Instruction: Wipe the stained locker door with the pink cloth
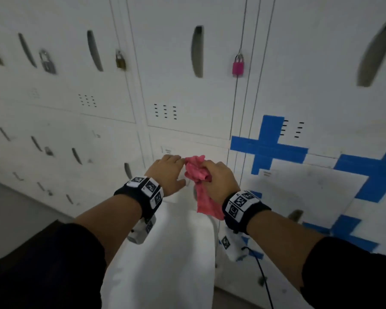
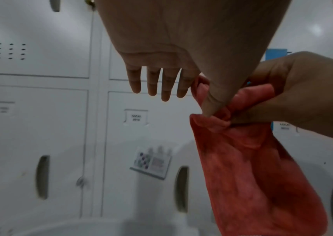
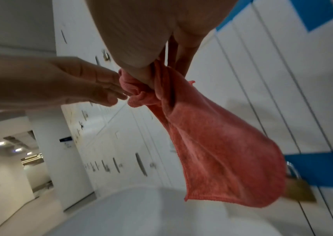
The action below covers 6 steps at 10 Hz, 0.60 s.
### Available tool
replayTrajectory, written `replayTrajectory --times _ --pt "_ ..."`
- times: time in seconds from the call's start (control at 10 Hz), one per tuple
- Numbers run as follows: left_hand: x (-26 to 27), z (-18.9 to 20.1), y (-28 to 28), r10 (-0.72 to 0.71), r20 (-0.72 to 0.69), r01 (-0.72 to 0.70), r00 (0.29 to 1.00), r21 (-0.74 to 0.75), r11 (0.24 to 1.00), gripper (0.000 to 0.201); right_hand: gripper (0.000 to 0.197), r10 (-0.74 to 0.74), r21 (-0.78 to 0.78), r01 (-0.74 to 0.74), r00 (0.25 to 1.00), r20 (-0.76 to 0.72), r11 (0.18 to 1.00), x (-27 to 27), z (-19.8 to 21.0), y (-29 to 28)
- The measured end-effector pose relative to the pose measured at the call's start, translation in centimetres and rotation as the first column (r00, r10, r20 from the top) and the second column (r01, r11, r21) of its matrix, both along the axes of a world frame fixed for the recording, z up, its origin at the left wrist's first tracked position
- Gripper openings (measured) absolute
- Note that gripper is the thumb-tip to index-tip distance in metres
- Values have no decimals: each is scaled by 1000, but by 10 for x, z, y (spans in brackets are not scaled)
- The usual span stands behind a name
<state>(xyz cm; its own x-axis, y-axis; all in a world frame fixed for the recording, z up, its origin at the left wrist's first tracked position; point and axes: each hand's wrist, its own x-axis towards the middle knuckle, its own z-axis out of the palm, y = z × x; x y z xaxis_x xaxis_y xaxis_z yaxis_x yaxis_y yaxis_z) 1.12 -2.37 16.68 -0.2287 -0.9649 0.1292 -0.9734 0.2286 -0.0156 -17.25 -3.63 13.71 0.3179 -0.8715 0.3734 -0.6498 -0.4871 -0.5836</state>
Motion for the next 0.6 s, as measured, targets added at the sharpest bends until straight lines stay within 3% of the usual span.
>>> replayTrajectory --times 0.1,0.2,0.3,0.4,0.5,0.6 --pt "24 -28 10 45 5 -45 999 55 997 69 36 97 -2 -97 995 -32 995 27 -38 -1" --pt "45 -61 20 110 23 -112 994 127 986 73 39 96 25 -94 987 -127 995 44 -80 -4" --pt "58 -90 30 149 37 -153 988 195 969 74 43 105 51 -100 986 -126 994 51 -114 -3" --pt "69 -111 38 167 49 -174 985 249 953 75 45 133 225 -88 972 -196 970 56 -144 2" --pt "74 -125 41 185 49 -191 981 275 942 76 86 346 486 -125 849 -398 865 57 -176 11" --pt "72 -122 37 177 21 -176 984 261 949 76 81 355 480 -131 839 -412 867 52 -184 13"
